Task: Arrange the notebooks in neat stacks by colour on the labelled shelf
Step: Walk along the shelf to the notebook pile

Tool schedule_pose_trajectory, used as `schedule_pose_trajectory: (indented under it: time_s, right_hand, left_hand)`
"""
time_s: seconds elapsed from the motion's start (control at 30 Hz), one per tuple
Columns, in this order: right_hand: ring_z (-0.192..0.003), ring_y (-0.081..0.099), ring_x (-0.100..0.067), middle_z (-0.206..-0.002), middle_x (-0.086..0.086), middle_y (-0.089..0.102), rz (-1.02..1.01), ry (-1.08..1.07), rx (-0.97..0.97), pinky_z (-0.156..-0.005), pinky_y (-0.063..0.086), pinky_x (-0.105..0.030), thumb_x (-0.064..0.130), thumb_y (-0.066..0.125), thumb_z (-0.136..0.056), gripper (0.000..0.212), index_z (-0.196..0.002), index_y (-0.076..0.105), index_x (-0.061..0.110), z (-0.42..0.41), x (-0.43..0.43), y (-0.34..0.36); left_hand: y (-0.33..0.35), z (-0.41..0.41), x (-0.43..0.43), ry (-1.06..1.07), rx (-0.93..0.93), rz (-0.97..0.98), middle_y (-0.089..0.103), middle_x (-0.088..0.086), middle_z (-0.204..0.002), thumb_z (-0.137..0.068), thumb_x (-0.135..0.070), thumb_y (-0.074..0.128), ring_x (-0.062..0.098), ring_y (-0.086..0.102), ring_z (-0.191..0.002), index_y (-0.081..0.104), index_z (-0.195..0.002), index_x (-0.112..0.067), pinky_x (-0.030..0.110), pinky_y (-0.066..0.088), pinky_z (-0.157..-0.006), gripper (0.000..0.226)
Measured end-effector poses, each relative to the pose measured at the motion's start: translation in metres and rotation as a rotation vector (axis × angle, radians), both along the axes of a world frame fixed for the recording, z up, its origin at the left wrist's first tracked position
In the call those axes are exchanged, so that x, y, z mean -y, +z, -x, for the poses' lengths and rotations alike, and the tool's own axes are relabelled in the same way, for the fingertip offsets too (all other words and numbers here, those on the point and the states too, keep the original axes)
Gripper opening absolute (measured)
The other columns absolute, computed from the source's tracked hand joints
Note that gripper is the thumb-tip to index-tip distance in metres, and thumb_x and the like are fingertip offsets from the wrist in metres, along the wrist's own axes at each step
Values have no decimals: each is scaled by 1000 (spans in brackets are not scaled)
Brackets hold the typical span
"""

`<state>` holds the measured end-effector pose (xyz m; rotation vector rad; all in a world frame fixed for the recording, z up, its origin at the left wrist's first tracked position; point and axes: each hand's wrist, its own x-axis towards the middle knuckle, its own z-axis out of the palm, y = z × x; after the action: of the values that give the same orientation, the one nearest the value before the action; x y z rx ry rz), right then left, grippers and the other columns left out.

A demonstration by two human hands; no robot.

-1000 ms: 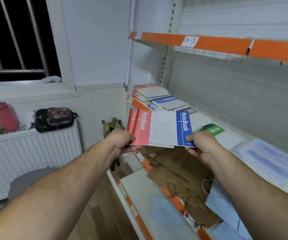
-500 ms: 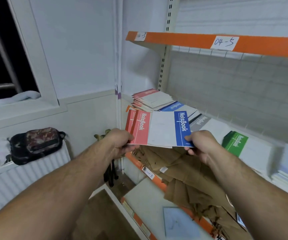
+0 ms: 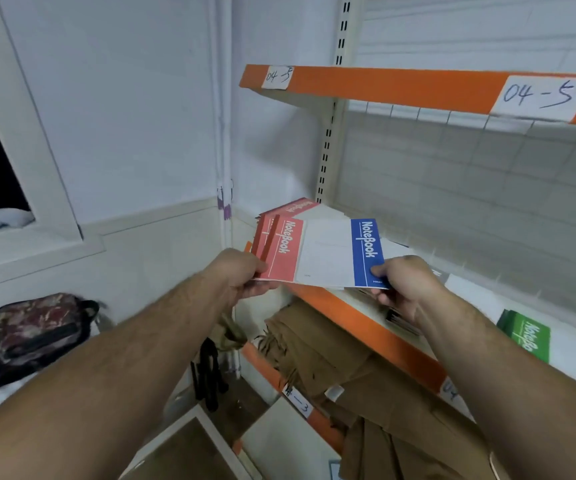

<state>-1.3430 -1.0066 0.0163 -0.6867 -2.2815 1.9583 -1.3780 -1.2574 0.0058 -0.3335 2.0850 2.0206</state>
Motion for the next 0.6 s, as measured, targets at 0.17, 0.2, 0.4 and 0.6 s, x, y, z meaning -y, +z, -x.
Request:
schedule_pose_trajectory:
  time_s: [0.17, 0.2, 0.4, 0.6]
  right_hand:
    - [-45, 52, -16, -64, -10, 67, 20, -28, -3, -39, 38, -23, 1, 53, -92, 9, -92, 61, 3, 32, -4, 1]
    - [-45, 51, -16, -64, -10, 67, 25, -38, 0, -38, 38, -23, 1, 53, -92, 9, -92, 61, 3, 39, -5, 1]
    - [-46, 47, -18, -51, -5, 62, 29, -113, -14, -39, 36, -24, -1, 51, -92, 10, -93, 60, 2, 81, -1, -1]
    - [-48, 50, -18, -66, -9, 65, 29, -254, -41, -44, 37, -27, -2, 52, -93, 11, -87, 59, 4, 116, 13, 3]
  left_hand:
    - [1, 47, -6, -29, 6, -10, 74, 14, -94, -96, -3, 59, 20, 74, -67, 60, -105, -4, 24, 55, -50, 9]
    - [2, 56, -6, -38, 11, -12, 75, 13, -93, -96, -4, 60, 20, 74, -66, 60, -104, -5, 24, 56, -50, 9]
    - [6, 120, -4, -115, 14, -44, 73, 13, -99, -95, -2, 61, 25, 75, -78, 58, -112, -5, 28, 57, -56, 17]
    - [10, 192, -2, -243, -4, 11, 72, 17, -101, -96, -5, 62, 25, 75, -75, 60, -114, -3, 30, 59, -66, 18]
